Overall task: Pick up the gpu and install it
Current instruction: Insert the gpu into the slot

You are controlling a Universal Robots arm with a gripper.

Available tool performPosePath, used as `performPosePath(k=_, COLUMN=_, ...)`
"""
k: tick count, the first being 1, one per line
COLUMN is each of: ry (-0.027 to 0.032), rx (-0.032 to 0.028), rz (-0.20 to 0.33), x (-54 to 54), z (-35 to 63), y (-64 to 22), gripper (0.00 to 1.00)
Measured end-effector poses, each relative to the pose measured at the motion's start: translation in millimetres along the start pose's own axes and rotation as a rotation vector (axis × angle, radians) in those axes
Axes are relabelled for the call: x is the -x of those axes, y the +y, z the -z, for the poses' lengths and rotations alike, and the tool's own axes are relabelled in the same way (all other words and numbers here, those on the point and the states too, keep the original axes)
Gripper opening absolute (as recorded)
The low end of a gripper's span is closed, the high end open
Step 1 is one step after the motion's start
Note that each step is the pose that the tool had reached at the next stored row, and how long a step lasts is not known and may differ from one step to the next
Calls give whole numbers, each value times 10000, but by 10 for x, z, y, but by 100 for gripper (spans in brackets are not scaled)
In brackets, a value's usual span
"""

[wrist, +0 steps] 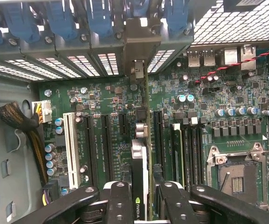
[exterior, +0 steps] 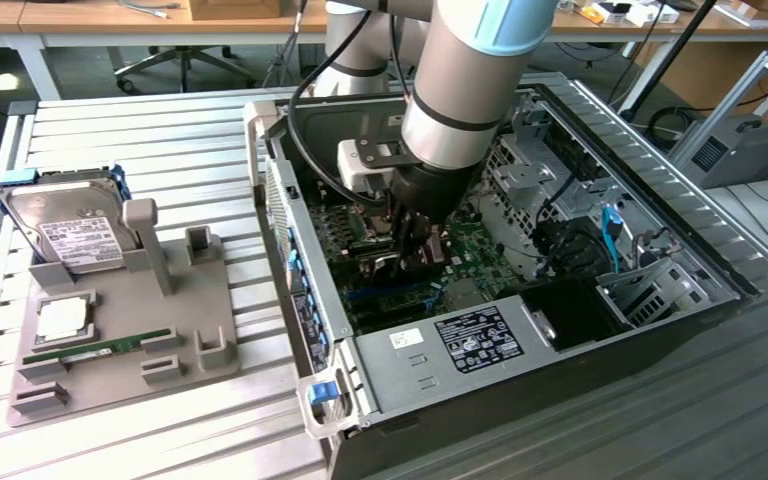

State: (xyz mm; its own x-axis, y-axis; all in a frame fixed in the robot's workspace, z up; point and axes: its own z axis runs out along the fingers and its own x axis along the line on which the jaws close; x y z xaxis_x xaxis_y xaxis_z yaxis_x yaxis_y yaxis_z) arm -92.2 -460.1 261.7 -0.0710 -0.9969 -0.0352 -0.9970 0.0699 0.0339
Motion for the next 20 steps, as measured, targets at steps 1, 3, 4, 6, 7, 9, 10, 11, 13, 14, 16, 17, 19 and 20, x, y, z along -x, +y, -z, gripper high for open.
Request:
performPosePath(k=1, ry=-1, rx=0, rz=0, x=0, z=0, y=0, gripper=27)
performPosePath(k=3, ry=0, rx=0, rz=0, x=0, z=0, y=0, gripper=27)
performPosePath(k=4, ry=0, rx=0, rz=0, x=0, z=0, y=0, gripper=27)
performPosePath(k=6, ry=0, rx=0, rz=0, x=0, z=0, y=0, gripper=27)
performPosePath(k=7, ry=0, rx=0, rz=0, x=0, z=0, y=0, gripper=27)
performPosePath(k=9, ry=0, rx=0, rz=0, x=0, z=0, y=0, gripper=27)
performPosePath(k=10, ry=0, rx=0, rz=0, x=0, z=0, y=0, gripper=27)
performPosePath(k=11, ry=1, rx=2, rz=0, x=0, z=-6, y=0, gripper=27)
performPosePath(k=13, ry=1, rx=19, rz=-1, x=-1, z=-35, y=-1, gripper=27)
performPosePath(k=14, ry=4, rx=24, rz=-1, x=-2, z=-41, y=-1, gripper=27)
performPosePath(k=16, ry=3, rx=24, rz=-1, x=-1, z=-42, y=-1, gripper=27)
performPosePath(k=17, ry=1, rx=23, rz=-1, x=-1, z=-42, y=-1, gripper=27)
performPosePath(k=19, ry=1, rx=23, rz=-1, x=-2, z=-42, y=-1, gripper=27)
performPosePath(k=20, ry=1, rx=23, rz=-1, x=-1, z=-42, y=-1, gripper=27)
